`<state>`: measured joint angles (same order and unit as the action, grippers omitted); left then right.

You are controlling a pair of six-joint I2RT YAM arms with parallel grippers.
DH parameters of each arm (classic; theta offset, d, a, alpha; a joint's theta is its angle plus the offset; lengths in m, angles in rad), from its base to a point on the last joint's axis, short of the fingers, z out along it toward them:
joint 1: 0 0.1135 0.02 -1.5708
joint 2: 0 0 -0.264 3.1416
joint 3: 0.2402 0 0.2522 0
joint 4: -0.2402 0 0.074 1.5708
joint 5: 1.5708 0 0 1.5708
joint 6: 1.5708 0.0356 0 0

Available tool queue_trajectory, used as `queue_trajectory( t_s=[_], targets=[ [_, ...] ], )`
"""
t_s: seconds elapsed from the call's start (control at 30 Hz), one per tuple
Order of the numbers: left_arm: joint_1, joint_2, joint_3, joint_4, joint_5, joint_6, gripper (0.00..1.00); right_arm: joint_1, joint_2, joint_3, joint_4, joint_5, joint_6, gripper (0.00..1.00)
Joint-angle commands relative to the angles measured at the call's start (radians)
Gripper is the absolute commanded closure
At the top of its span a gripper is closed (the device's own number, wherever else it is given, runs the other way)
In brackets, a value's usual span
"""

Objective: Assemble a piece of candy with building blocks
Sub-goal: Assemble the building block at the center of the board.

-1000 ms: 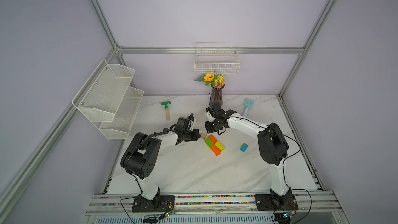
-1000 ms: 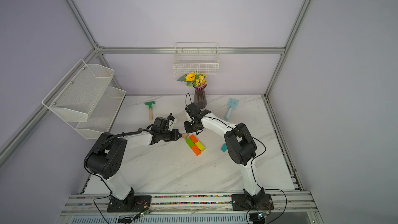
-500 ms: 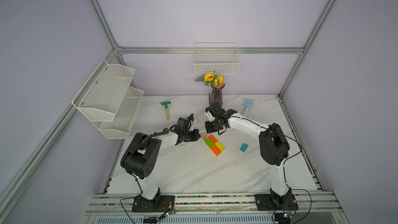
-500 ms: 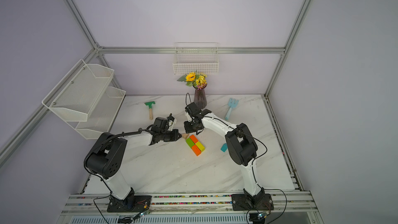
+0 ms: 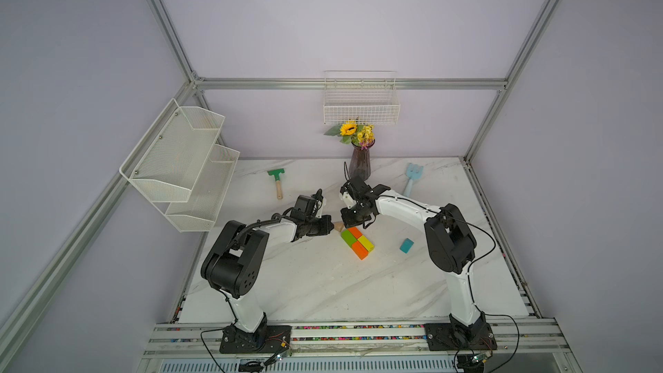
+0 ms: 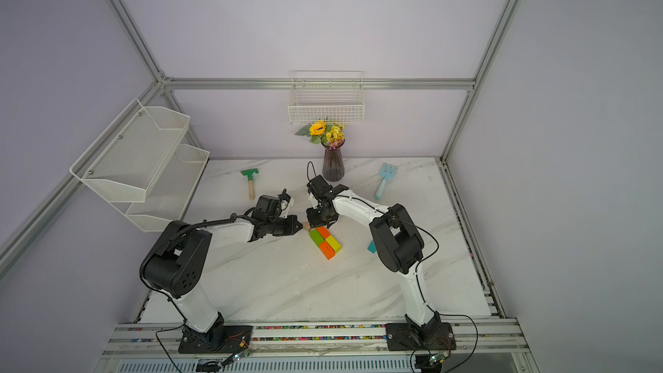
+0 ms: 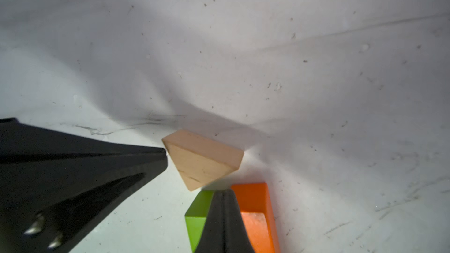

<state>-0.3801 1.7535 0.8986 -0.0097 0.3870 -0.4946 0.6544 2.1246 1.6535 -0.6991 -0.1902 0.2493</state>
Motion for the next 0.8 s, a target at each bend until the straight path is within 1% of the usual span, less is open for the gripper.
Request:
queue_trajectory(
  t_s=[0.0,0.03,0.07,0.1,0.17,0.3,0.33,0.43,0.47,0.5,0.53,0.57,0.6,0.63,0.7,0.77],
  targets=[
    [-0.002,-0.049,0.004,0.022,-0.014,-0.006,1.0,0.01,-0.002,0.029,-0.004,0.03,-0.008,1.0],
    [-0.001,-0.075,-0.009,0.035,-0.025,-0.009,1.0,0.011,-0.016,0.021,0.014,0.034,-0.003,0.99],
    [-0.001,-0.099,-0.021,0.045,-0.038,-0.01,1.0,0.01,-0.03,0.012,0.031,0.034,0.001,0.95],
    [-0.002,-0.129,-0.031,0.047,-0.054,-0.009,0.98,0.011,-0.05,-0.001,0.049,0.04,0.005,0.9],
    [-0.002,-0.193,-0.042,0.044,-0.076,0.001,0.93,0.011,-0.083,-0.02,0.082,0.044,0.009,0.86],
    [-0.002,-0.33,-0.076,0.022,-0.119,0.013,0.76,0.011,-0.115,-0.021,0.104,0.043,0.012,0.85],
    [-0.002,-0.389,-0.087,0.014,-0.129,0.013,0.7,0.011,-0.111,-0.01,0.094,0.043,0.007,0.85],
    [-0.002,-0.479,-0.102,-0.034,-0.147,0.041,0.46,0.01,-0.1,0.029,0.071,0.021,-0.003,0.84],
    [-0.002,-0.498,-0.1,-0.053,-0.139,0.075,0.38,0.01,-0.104,0.04,0.067,0.012,-0.006,0.83],
    [-0.002,-0.516,-0.085,-0.093,-0.123,0.135,0.29,0.011,-0.113,0.047,0.066,0.002,-0.007,0.81],
    [-0.002,-0.528,-0.064,-0.145,-0.11,0.207,0.25,0.009,-0.13,0.046,0.071,-0.006,-0.008,0.79],
    [-0.002,-0.536,-0.042,-0.194,-0.1,0.266,0.24,0.007,-0.149,0.041,0.076,-0.005,-0.01,0.77],
    [-0.002,-0.538,-0.008,-0.251,-0.099,0.353,0.24,0.0,-0.183,0.032,0.08,0.004,-0.009,0.75],
    [-0.002,-0.538,0.026,-0.311,-0.12,0.416,0.27,-0.014,-0.224,0.012,0.093,0.012,-0.002,0.72],
    [-0.002,-0.533,0.086,-0.382,-0.165,0.5,0.33,-0.053,-0.312,-0.035,0.126,-0.005,0.013,0.66],
    [-0.003,-0.527,0.11,-0.394,-0.092,0.627,0.33,-0.11,-0.399,-0.084,0.167,-0.078,0.031,0.59]
  ],
)
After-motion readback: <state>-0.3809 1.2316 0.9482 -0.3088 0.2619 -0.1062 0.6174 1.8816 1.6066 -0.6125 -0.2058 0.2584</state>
